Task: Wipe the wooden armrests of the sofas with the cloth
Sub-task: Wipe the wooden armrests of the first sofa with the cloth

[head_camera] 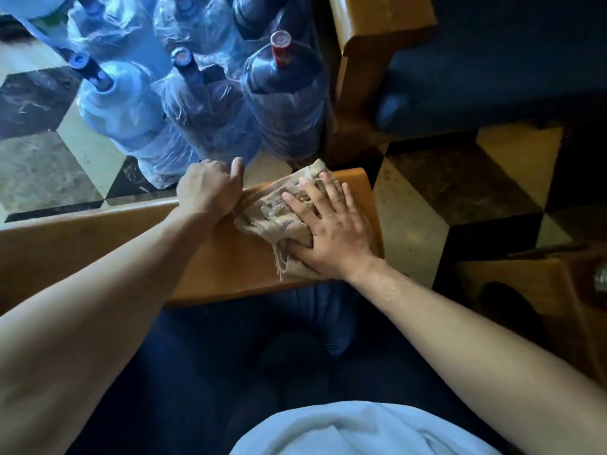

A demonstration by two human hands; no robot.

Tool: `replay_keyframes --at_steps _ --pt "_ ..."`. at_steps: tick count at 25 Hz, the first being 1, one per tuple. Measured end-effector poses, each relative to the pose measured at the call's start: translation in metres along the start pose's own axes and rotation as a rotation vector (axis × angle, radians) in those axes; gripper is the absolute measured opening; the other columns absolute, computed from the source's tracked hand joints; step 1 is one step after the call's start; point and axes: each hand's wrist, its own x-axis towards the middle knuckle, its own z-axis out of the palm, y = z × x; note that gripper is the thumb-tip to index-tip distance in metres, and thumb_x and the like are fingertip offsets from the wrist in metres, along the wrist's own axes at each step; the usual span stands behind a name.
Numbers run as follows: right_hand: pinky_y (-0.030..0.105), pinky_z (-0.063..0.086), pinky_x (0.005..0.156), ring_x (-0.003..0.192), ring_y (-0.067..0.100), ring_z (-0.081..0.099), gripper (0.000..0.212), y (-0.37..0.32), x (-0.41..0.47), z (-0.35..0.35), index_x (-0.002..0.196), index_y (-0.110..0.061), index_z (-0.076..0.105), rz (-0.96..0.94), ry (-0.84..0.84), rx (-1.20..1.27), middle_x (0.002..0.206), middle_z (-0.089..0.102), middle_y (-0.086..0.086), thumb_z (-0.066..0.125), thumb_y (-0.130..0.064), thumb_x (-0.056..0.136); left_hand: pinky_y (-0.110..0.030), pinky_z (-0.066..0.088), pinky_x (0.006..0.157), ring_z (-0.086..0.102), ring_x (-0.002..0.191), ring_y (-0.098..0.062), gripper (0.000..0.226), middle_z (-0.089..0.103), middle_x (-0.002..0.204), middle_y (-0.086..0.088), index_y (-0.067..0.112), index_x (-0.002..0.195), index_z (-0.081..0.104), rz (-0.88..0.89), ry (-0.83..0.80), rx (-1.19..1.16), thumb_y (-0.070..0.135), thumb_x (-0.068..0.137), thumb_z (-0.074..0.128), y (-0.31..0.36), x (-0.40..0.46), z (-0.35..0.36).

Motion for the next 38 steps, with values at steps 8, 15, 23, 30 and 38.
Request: replay_keyframes --at_steps 8,15,23,30,38 --pt "0.052 0.024 0.121 0.141 0.038 0.045 0.071 -0.049 0.061 0.007 0.145 -0.017 0.057 0.182 0.115 0.018 0.149 0.056 0.014 0.047 -0.066 0.094 -0.048 0.044 0.079 0.061 0.092 -0.05 0.053 0.066 0.1 -0.037 -0.006 0.092 0.069 0.047 0.083 -0.123 0.033 0.105 0.035 -0.013 -0.001 -0.002" --pt "0.058 0.021 0.126 0.159 0.038 0.015 0.088 0.035 -0.05 0.008 0.161 -0.028 0.037 0.085 0.14 0.057 0.172 0.025 0.007 0.053 -0.073 0.087 -0.045 0.039 0.075 0.06 0.088 -0.046 0.056 0.066 0.094 -0.032 0.0 0.083 0.063 0.057 0.099 -0.107 0.039 0.105 0.029 0.005 -0.009 0.003" --pt "0.044 0.049 0.091 0.117 0.039 0.062 0.063 0.054 0.095 -0.007 0.124 -0.02 0.068 0.685 0.112 0.289 0.129 0.066 0.01 0.046 -0.065 0.087 -0.038 0.031 0.075 0.059 0.092 -0.039 0.05 0.067 0.096 -0.025 0.008 0.079 0.056 0.062 0.128 -0.107 0.04 0.104 0.028 0.005 -0.008 0.015" --pt "0.063 0.022 0.123 0.158 0.043 0.018 0.079 -0.03 -0.037 0.037 0.16 -0.025 0.04 0.257 0.31 -0.053 0.169 0.031 0.011 0.051 -0.065 0.093 -0.044 0.041 0.079 0.061 0.094 -0.042 0.048 0.068 0.101 -0.027 0.003 0.085 0.063 0.032 0.133 -0.09 0.035 0.104 0.031 0.01 -0.009 0.015" --pt "0.059 0.032 0.118 0.15 0.044 0.035 0.073 -0.03 -0.052 0.046 0.152 -0.024 0.054 0.498 0.522 0.051 0.164 0.042 0.008 0.059 -0.062 0.089 -0.046 0.043 0.08 0.059 0.088 -0.04 0.052 0.068 0.093 -0.023 0.009 0.074 0.054 0.001 0.101 -0.111 0.04 0.103 0.025 0.002 -0.001 0.018"
